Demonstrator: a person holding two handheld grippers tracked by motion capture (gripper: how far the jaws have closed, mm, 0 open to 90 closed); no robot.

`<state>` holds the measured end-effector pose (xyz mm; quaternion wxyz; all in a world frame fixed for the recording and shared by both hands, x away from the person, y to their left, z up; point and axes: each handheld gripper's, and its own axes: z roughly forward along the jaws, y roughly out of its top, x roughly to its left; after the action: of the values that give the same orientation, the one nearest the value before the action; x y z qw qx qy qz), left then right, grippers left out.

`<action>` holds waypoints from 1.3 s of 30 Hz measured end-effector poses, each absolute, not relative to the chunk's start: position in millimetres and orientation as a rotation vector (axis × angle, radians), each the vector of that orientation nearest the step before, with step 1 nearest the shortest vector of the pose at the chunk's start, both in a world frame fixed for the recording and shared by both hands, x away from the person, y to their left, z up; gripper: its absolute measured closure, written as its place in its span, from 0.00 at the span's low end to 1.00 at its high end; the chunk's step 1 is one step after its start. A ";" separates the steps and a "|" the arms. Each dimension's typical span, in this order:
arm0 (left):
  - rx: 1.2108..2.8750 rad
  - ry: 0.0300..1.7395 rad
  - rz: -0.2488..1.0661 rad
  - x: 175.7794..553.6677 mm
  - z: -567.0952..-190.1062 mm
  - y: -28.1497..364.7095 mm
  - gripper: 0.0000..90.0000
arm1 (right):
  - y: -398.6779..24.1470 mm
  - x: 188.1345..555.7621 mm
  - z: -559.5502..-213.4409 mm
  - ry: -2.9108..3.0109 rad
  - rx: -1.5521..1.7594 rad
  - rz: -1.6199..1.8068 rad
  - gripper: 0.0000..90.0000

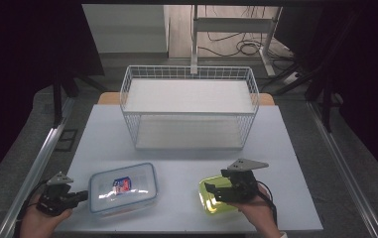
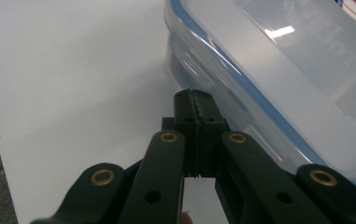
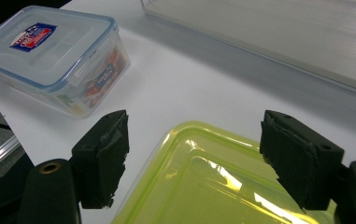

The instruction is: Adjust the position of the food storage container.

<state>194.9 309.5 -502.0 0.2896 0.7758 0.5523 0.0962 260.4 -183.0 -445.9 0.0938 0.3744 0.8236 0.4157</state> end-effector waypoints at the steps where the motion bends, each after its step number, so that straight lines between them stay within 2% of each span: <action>1: 2.072 1.473 0.255 194.0 -502.2 309.2 1.00 | -183.0 260.4 -445.8 2.443 1.111 1.233 0.28; 8: 2.079 1.496 0.275 199.1 -503.9 305.4 1.00 | -182.1 260.3 -445.3 2.445 1.106 1.235 0.28; 34: 2.085 1.424 0.205 252.2 -504.9 271.9 1.00 | -174.1 259.5 -447.4 2.472 1.107 1.236 0.27; 36: 2.061 1.431 0.210 250.7 -504.1 276.3 0.95 | -173.1 259.3 -448.0 2.475 1.107 1.237 0.27; 39: 2.029 1.445 0.209 245.3 -498.3 286.1 0.76 | -171.8 258.4 -447.5 2.473 1.110 1.245 0.25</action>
<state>245.3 286.1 -498.3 0.3156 0.7702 0.5485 0.0792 258.4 -171.8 -447.5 0.0793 0.3709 0.8264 0.4162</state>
